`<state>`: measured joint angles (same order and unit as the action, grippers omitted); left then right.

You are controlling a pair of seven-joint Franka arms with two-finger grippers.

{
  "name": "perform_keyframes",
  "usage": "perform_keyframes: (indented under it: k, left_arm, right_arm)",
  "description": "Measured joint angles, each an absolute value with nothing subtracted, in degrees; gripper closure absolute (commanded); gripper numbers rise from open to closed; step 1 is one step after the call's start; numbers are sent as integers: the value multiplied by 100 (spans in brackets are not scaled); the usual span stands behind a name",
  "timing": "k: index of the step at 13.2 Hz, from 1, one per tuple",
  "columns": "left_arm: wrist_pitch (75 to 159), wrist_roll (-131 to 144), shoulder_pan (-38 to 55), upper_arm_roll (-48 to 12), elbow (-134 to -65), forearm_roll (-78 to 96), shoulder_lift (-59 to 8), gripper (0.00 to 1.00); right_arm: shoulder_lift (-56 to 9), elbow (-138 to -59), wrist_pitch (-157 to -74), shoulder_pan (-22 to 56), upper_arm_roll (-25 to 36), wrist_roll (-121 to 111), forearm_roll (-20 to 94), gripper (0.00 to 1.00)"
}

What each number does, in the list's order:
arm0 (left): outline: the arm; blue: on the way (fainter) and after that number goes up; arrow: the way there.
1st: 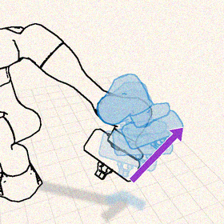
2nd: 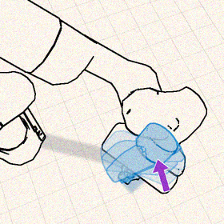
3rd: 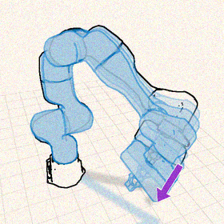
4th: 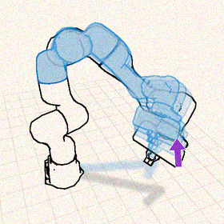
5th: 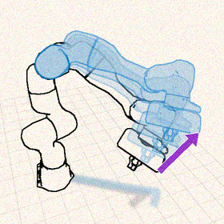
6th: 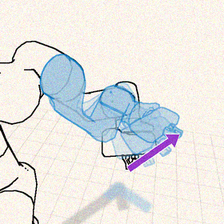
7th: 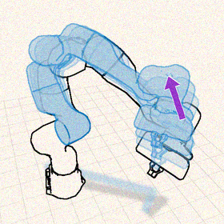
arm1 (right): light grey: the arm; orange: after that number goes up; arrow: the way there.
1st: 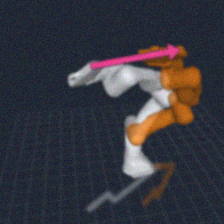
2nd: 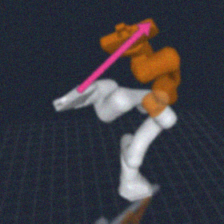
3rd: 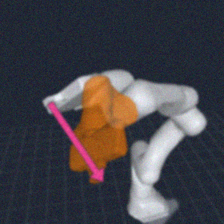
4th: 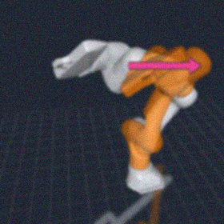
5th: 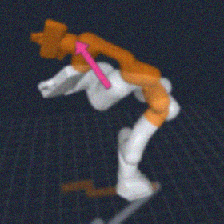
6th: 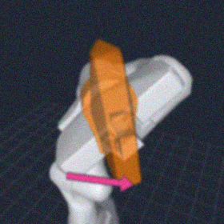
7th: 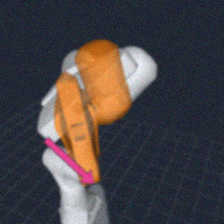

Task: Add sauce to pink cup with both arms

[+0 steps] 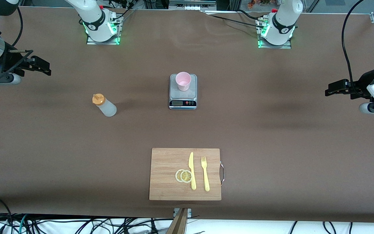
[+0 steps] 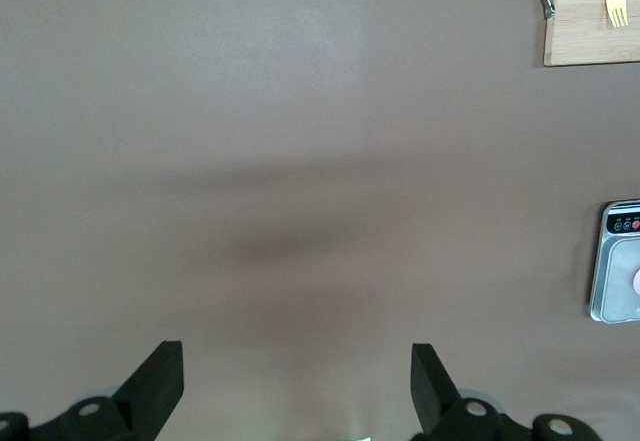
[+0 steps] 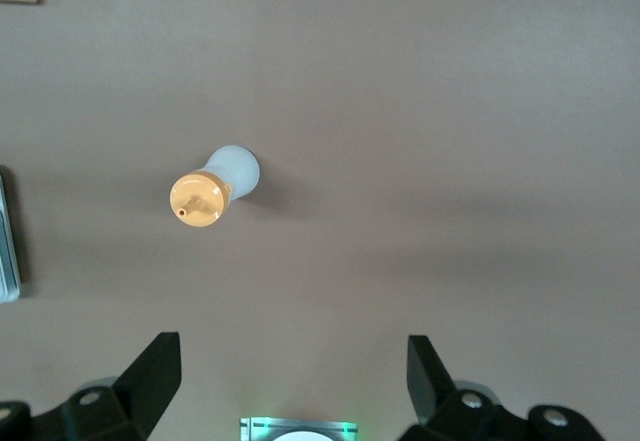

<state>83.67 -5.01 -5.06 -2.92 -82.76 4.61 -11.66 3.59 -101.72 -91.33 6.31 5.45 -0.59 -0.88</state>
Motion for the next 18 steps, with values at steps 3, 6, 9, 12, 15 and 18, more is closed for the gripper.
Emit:
perform_keyframes:
  k: [3,6,9,12,15,18]
  left_arm:
    - [8367,-501,-507,-292,-8276,461,-1166,0]
    - [8367,-501,-509,-292,-8276,461,-1166,0]
    - [8367,-501,-510,-292,-8276,461,-1166,0]
    - [8367,-501,-510,-292,-8276,461,-1166,0]
    - [8367,-501,-510,-292,-8276,461,-1167,0]
    - [8367,-501,-510,-292,-8276,461,-1167,0]
  right_arm:
    - [196,-9710,-9194,567,561,13,-35,0]
    - [-204,-9158,-9104,513,603,43,-9,0]
    - [-333,-9135,-9052,508,611,148,51,0]
    - [-327,-9136,-9036,503,664,168,118,0]
    - [-327,-9136,-9039,501,710,138,135,0]
    - [-327,-9136,-9045,506,699,131,105,0]
